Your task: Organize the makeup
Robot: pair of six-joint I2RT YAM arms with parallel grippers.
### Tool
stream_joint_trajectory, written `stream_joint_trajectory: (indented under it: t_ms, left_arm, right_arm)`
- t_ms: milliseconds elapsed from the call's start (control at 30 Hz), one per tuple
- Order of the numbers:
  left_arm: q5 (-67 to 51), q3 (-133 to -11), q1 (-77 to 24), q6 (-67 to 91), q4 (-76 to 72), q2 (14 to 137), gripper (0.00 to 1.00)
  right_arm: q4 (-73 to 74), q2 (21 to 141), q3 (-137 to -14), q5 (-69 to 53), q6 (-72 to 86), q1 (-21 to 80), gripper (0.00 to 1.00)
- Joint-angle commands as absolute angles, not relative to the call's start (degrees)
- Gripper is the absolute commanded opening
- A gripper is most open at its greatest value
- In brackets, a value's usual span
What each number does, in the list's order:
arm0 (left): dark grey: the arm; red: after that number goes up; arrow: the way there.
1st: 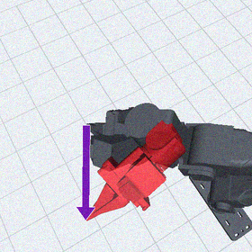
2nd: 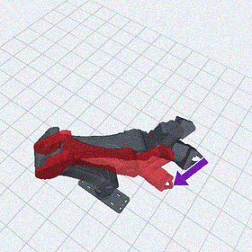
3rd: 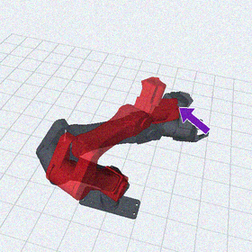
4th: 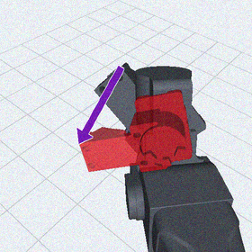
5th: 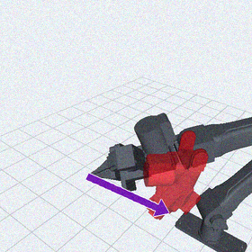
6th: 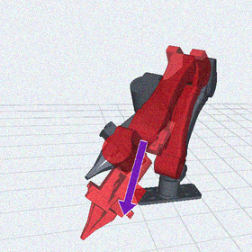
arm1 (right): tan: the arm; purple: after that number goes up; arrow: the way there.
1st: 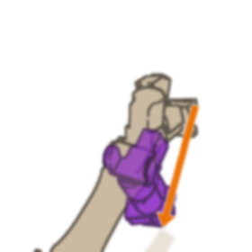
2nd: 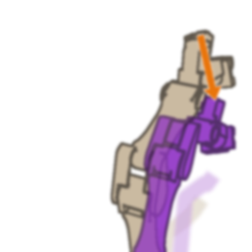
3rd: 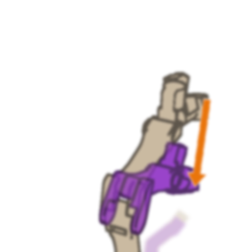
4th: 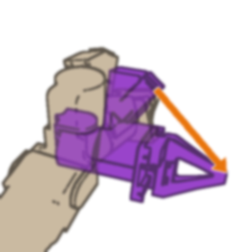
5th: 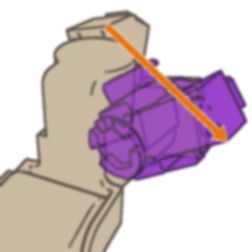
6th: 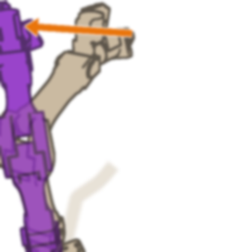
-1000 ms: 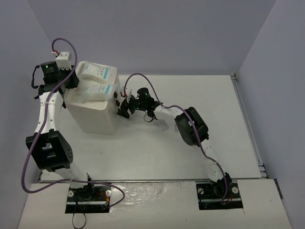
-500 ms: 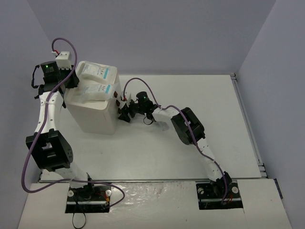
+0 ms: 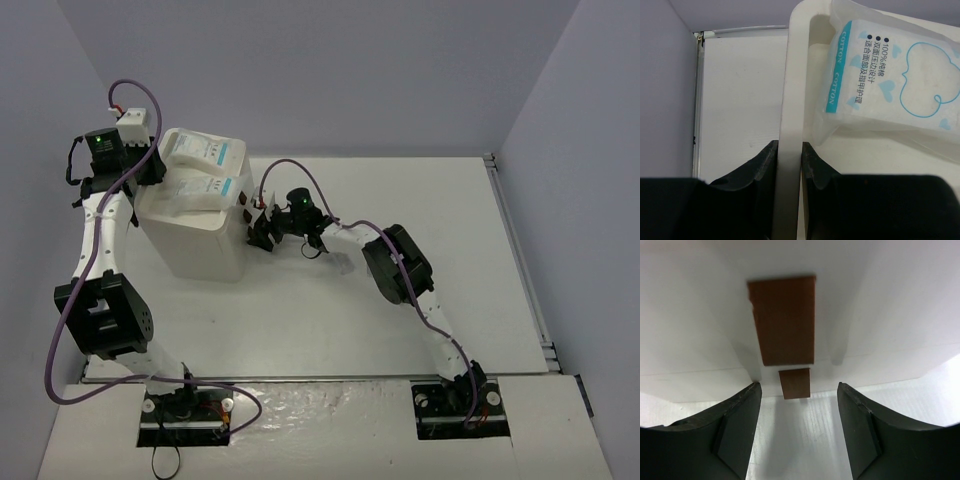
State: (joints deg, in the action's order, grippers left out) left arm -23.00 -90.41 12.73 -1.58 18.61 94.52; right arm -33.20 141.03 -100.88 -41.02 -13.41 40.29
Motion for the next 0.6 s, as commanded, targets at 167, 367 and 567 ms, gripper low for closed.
stream_joint_trajectory:
  t_ms: [167,367,567]
  left_arm:
    - [-28.87,-88.68,9.32,4.57,22.78,98.35,0.0]
    - [-28.74,-88.86,9.32,4.57,22.85,98.52,0.0]
    - [-28.49,-88.86,9.32,4.46,22.87,98.53,0.0]
  right_arm:
    - [-37.5,134.68,-103.0,-43.35,-14.61,40.67,0.39]
    - [-35.69,136.31,-103.97,-43.77,-14.94,40.69,0.17]
    - [-34.64,136.0,-103.66,-43.89,-15.64,40.47,0.0]
